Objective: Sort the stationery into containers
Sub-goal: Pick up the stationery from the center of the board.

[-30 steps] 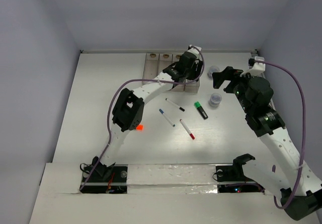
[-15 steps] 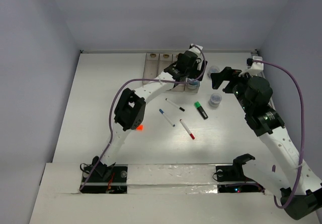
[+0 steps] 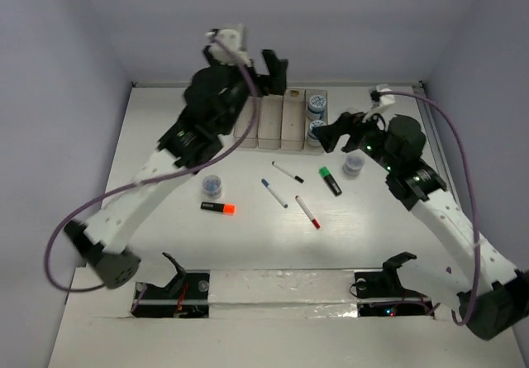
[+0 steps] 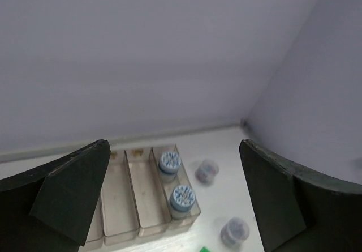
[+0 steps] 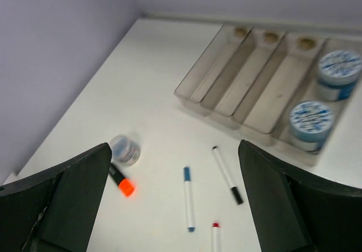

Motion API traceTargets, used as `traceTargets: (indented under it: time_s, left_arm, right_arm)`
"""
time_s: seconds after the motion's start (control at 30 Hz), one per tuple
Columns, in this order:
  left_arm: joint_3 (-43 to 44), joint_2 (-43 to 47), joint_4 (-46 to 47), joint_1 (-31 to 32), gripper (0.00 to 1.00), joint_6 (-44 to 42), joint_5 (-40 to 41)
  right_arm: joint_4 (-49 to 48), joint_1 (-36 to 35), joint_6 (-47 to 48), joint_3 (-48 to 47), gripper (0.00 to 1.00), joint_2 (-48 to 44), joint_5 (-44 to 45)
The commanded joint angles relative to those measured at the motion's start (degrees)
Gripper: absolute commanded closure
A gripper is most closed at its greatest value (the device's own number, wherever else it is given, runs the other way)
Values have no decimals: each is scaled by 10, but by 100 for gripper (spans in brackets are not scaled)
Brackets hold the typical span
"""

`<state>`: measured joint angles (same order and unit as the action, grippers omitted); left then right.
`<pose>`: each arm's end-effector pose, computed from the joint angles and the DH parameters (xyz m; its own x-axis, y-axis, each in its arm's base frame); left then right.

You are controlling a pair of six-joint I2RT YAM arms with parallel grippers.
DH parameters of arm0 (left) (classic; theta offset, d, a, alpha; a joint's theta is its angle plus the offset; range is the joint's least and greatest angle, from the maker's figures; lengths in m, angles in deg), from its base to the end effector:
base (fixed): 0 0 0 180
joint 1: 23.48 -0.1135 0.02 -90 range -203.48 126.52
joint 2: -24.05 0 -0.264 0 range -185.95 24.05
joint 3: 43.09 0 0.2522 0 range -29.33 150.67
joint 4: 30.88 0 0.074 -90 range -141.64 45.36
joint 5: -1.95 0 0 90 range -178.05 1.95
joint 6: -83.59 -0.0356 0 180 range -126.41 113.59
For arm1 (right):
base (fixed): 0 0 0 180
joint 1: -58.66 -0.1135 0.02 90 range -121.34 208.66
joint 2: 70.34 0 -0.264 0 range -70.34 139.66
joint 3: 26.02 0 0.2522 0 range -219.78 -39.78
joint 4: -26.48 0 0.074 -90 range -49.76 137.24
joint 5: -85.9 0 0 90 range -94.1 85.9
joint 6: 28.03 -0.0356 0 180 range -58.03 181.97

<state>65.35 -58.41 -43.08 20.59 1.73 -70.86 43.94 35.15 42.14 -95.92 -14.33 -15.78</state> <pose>0.2351 -0.2129 0.5114 0.1045 -0.2895 -0.9515 0.4779 0.8537 -0.2072 0.2043 0.0967 0.3862 -0.2491 0.2539 -0.9346 -0.5224 0.7774 0.3504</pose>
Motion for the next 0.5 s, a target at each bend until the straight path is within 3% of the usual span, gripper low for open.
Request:
traceTargets:
  time_s: [0.0, 0.27, 0.47]
  left_arm:
    - [-113, 106, 21, 4, 1, 29, 77]
    - [-337, 359, -48, 4, 1, 21, 174]
    - [-447, 438, -129, 4, 1, 26, 249]
  right_arm:
    - [-63, -73, -11, -16, 0, 80, -55]
    - [-54, -230, 33, -111, 0, 281, 19]
    - [-39, -320, 70, -198, 0, 441, 78]
